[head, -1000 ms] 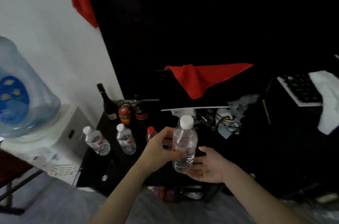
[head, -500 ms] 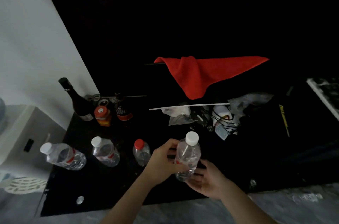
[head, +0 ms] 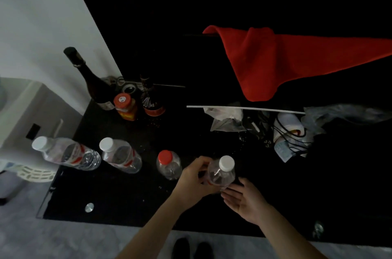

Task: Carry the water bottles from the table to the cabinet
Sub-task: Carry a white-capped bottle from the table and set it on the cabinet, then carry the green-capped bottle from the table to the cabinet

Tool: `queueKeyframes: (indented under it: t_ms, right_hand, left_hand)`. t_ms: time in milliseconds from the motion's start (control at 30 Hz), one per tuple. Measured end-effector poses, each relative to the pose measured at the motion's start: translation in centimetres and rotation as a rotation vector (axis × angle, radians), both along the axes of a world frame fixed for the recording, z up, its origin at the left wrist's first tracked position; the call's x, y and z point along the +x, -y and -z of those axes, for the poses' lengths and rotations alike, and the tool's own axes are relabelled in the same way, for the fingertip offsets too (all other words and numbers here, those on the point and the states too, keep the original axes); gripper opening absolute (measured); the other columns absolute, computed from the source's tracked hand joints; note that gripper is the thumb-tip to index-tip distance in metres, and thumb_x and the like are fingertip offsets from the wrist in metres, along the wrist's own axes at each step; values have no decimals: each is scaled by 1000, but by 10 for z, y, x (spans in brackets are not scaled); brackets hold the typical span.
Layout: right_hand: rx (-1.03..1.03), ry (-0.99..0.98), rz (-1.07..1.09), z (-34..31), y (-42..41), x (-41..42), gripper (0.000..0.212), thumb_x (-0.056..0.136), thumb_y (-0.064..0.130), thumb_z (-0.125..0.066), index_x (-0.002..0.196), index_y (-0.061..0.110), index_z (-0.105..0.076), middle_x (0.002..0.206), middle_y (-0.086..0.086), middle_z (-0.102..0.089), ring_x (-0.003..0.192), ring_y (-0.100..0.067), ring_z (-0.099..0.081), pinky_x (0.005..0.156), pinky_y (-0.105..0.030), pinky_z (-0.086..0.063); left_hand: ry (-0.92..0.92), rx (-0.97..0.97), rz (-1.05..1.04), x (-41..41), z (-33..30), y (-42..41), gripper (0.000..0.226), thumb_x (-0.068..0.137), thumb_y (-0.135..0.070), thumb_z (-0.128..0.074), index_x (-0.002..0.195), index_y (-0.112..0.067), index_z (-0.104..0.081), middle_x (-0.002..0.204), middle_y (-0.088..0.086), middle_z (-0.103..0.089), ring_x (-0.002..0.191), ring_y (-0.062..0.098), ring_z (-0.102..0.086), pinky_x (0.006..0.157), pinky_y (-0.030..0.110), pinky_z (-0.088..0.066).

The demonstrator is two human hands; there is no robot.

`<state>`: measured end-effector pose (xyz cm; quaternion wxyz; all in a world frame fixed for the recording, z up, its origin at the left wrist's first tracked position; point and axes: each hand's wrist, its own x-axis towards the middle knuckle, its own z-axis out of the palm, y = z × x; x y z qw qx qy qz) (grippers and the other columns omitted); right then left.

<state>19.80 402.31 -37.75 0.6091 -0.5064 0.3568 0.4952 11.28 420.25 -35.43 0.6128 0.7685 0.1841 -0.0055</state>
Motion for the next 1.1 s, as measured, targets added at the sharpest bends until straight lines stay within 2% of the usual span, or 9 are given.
queueKeyframes:
  t_ms: [167, 333, 533, 667, 767, 833, 900, 967, 1100]
  right_hand:
    - [38, -3, 57, 7, 4, 4, 49, 104, 40, -39, 110, -3, -63, 117, -24, -63, 107, -32, -61, 101, -44, -43]
    - [73, 5, 42, 2, 2, 9, 47, 104, 39, -41, 115, -1, -63, 120, -23, -63, 115, -33, -59, 102, -44, -44]
    - [92, 31, -11, -18, 4, 8, 46, 104, 37, -41, 112, -2, -64, 122, -24, -62, 117, -34, -58, 102, -44, -44]
    - [84, 54, -42, -37, 5, 11, 46, 104, 35, -43, 121, -4, -61, 122, -25, -63, 111, -35, -61, 90, -43, -50]
    - [90, 83, -83, -63, 6, 18, 46, 104, 34, -44, 123, -4, -60, 117, -26, -66, 107, -36, -63, 84, -41, -51]
    - [102, 117, -112, -87, 5, 25, 44, 104, 32, -44, 124, -3, -60, 118, -25, -65, 105, -35, -63, 84, -41, -51]
    - [116, 164, -139, -114, 3, 32, 43, 104, 32, -44, 124, -2, -60, 122, -24, -64, 104, -35, -63, 84, -41, -50]
    - [136, 225, -176, -140, 2, 37, 41, 104, 31, -45, 123, -2, -61, 125, -24, -62, 105, -35, -63, 86, -41, -50]
    - [135, 368, -257, -188, -6, 43, 39, 104, 31, -46, 119, 0, -62, 122, -21, -64, 105, -34, -64, 82, -39, -52]
  left_hand:
    - [-4, 51, 40, 9, 14, 0, 59, 69, -25, -92, 119, -22, -60, 120, -7, -67, 117, 8, -65, 97, 42, -58]
    - [27, 76, 73, 13, 15, -4, 60, 74, -25, -90, 125, -17, -59, 124, -1, -65, 118, 12, -65, 99, 42, -57]
    - [3, 112, 101, 4, -2, 0, 62, 76, -30, -84, 131, -32, -56, 126, -14, -66, 120, 0, -62, 99, 16, -49]
    - [-79, 206, 104, -9, -13, -1, 78, 69, -36, -78, 135, -47, -40, 137, -10, -56, 127, 0, -53, 108, 15, -41]
    - [-193, 231, 156, -27, -25, -5, 99, 67, -27, -78, 149, -42, -27, 148, -7, -47, 137, 7, -45, 115, 23, -38]
    - [-276, 184, 183, -42, -39, -8, 105, 71, -21, -81, 153, -39, -18, 144, -9, -43, 133, 8, -46, 108, 16, -41]
    - [-377, 178, 199, -56, -54, -11, 91, 79, -10, -81, 143, -40, -25, 129, -5, -48, 111, 4, -53, 91, 9, -48]
    - [-421, 215, 225, -65, -75, -18, 65, 81, -12, -82, 128, -38, -44, 119, 0, -56, 93, 2, -58, 89, 13, -53]
    - [-303, 365, 192, -61, -129, -35, 30, 74, -35, -80, 96, -46, -63, 102, -2, -71, 95, 9, -71, 93, 29, -57]
